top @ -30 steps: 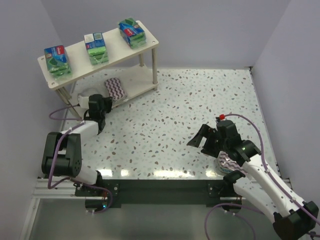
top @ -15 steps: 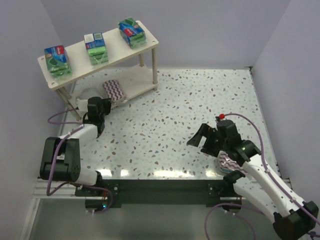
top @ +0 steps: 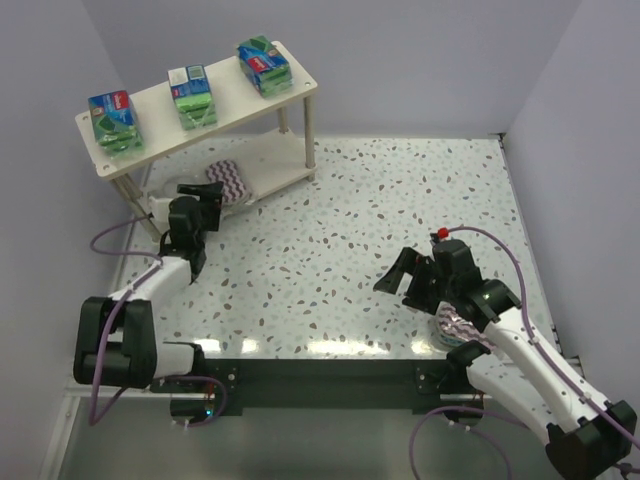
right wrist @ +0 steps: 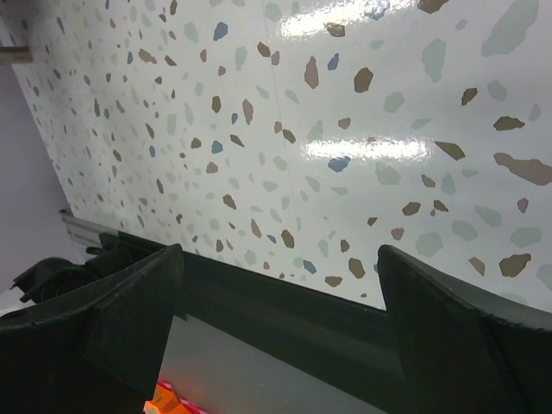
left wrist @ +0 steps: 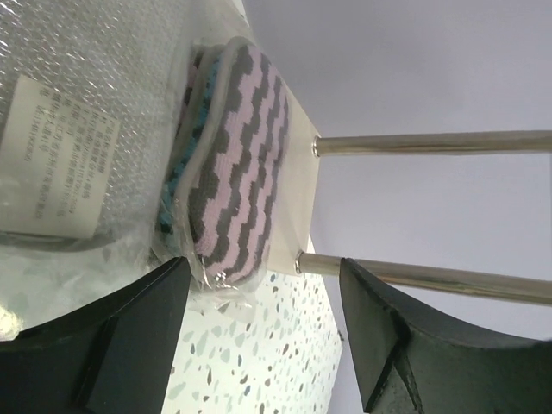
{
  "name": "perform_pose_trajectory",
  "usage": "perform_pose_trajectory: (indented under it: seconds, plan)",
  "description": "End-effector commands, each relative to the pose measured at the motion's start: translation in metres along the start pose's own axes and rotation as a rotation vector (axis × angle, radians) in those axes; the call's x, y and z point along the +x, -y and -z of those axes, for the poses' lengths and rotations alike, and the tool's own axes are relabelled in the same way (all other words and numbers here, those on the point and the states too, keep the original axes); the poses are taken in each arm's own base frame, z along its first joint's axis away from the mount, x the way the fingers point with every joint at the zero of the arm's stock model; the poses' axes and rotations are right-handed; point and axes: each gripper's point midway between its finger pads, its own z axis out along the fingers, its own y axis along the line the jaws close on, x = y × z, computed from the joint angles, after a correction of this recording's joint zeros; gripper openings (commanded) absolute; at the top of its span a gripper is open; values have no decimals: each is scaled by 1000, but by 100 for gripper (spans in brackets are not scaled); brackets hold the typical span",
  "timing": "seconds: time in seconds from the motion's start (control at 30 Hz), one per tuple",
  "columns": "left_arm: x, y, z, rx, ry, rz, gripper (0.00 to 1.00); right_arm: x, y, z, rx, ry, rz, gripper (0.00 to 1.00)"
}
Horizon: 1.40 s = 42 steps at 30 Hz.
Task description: Place and organize the cleaning sponges onto the shelf
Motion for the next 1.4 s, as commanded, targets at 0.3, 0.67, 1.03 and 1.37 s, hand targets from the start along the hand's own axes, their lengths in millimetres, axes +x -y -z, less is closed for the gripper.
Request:
perform_pose_trajectory:
  seconds: [0.3,0.67,1.03,1.37]
  plan:
    - [76,48,81,204,-306,-117,89,-35,30,33,235,196,6,98]
    - [207,31,206,411,-939,-367,91,-68,105,83,767,404,-94,98]
    - [251,-6,287,495,-1177,-500,86,-30,151,41,874,254,-303,98]
    - [241,-25,292,483,-1177,-516,86,-18,173,9,913,230,-351,92]
